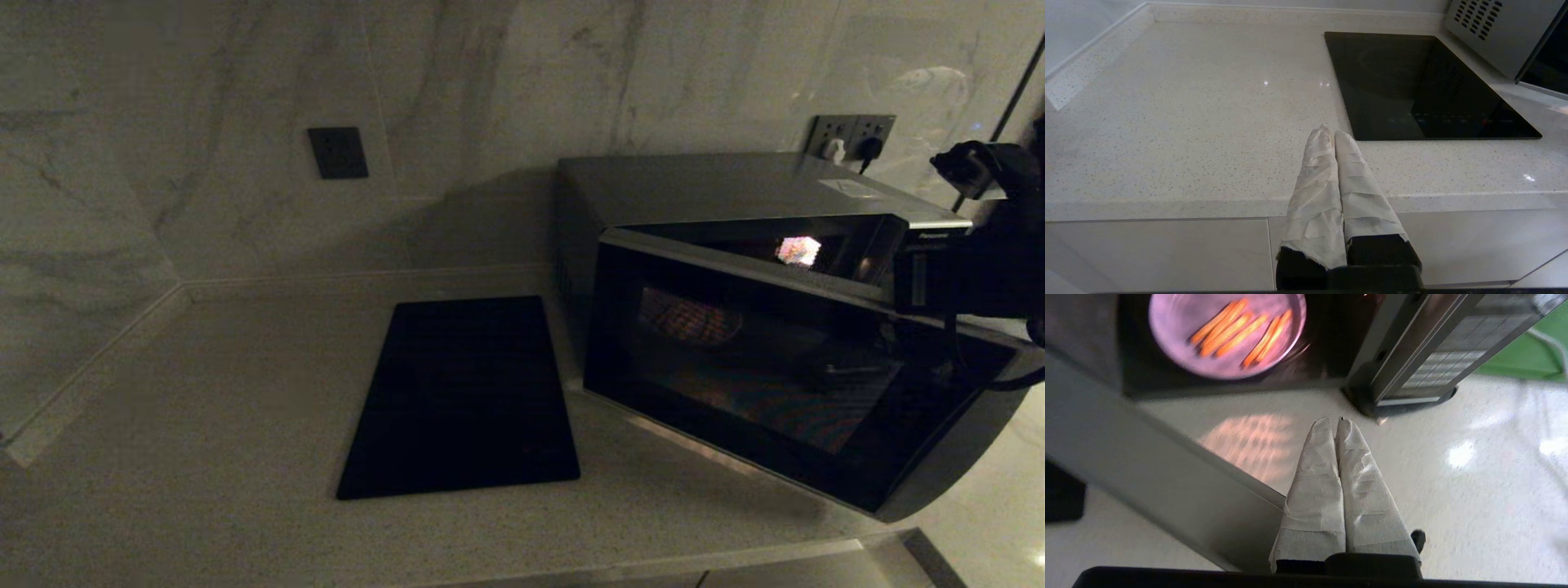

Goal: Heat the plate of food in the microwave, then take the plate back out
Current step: Open the microwave oven

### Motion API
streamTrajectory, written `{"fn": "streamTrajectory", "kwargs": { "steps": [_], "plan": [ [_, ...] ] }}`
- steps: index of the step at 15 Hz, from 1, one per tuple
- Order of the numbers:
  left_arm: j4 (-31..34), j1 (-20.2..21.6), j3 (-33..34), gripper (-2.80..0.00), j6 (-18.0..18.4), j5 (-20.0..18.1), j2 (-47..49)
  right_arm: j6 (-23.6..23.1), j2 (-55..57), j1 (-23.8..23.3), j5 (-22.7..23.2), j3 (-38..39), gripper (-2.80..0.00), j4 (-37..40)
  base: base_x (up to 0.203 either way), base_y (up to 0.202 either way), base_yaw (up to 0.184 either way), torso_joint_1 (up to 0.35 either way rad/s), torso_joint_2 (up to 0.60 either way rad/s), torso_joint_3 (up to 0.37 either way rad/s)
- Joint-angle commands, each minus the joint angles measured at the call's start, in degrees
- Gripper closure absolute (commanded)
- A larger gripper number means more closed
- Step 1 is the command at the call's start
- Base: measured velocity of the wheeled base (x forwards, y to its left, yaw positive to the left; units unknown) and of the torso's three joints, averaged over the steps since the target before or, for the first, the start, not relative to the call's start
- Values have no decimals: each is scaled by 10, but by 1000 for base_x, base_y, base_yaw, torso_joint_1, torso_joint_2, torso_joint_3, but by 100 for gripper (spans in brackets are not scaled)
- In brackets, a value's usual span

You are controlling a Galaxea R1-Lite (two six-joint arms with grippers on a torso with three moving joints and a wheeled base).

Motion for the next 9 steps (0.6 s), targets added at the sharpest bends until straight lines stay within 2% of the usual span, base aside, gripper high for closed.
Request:
{"fn": "streamTrajectory", "kwargs": {
  "steps": [1,9],
  "plan": [
    [0,0,0,0,0,0,0,1,-34,30,-4,11,0,-4,0,0,0,0,0,0],
    [0,0,0,0,0,1,0,7,-83,105,-27,58,0,4,0,0,0,0,0,0]
  ]
}}
